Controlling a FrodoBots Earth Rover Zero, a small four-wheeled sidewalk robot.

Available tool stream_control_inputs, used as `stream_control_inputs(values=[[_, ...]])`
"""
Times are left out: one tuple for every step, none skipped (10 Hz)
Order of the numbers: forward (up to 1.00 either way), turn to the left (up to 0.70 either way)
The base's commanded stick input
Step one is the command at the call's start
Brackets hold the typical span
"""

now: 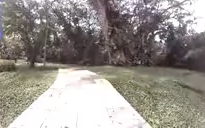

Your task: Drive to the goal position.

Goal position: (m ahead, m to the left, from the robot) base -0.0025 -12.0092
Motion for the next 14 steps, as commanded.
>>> stream_control_inputs(values=[[0.0,-0.5],[0.0,-0.5],[0.0,-0.5],[0.0,-0.5],[0.0,-0.5],[0.0,-0.5],[0.0,-0.5],[0.0,-0.5],[0.0,-0.5],[0.0,-0.5],[0.0,-0.5],[0.0,-0.5],[0.0,-0.5],[0.0,-0.5]])
